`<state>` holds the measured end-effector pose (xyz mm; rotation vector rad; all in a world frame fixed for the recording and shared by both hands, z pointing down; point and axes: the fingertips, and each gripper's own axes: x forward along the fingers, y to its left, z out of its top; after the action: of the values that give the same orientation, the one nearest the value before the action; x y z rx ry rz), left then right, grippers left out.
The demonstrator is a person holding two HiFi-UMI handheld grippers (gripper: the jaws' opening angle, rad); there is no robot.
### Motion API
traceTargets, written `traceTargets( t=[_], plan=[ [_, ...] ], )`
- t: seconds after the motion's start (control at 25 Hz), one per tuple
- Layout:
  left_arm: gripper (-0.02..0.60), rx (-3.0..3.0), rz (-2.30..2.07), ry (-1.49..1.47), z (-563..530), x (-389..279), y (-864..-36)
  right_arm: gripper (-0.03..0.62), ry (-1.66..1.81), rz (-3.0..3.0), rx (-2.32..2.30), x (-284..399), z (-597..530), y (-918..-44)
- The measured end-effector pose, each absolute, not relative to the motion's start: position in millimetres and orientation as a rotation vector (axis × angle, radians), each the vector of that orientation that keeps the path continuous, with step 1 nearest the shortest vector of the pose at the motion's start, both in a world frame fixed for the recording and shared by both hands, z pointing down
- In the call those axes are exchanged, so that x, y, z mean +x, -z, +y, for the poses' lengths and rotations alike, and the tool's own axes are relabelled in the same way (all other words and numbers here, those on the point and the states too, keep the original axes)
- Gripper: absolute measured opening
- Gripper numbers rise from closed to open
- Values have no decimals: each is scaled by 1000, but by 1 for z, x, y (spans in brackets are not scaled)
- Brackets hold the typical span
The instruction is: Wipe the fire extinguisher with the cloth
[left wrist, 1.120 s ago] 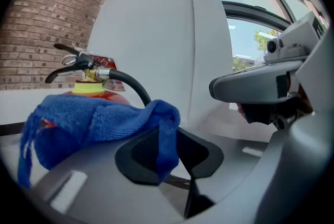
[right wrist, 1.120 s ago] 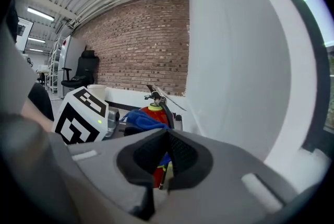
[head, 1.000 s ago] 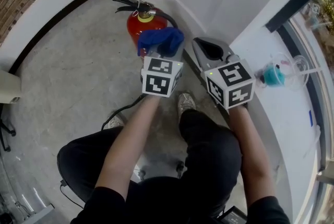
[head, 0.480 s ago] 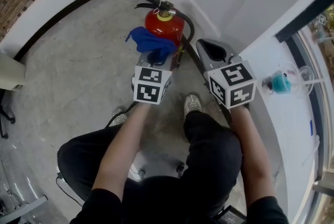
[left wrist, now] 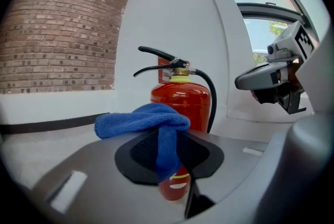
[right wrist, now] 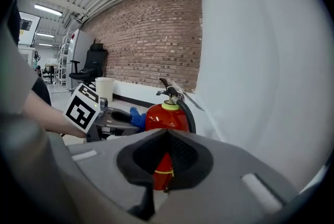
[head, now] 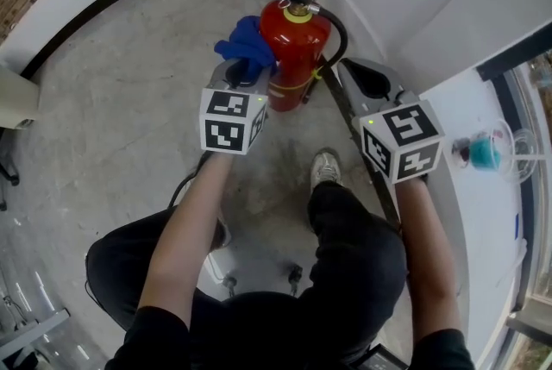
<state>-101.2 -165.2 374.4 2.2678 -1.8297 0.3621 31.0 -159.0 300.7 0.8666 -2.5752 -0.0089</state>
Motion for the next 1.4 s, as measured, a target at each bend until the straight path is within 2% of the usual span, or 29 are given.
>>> traceTargets(
  t=[0.36, 0.6, 1.4],
  plan=[
    [92, 2210, -1868, -328, -218, -149, -388, 2, -3, -2585, 850, 17, -175, -314],
    [91, 2236, -1802, -264, -225, -150, -395, 3, -26, -2590, 864, 24, -183, -319],
    [97, 2440, -1546, -221, -146, -34, -370, 3, -70, -2561, 820, 38, -147, -322]
  ],
)
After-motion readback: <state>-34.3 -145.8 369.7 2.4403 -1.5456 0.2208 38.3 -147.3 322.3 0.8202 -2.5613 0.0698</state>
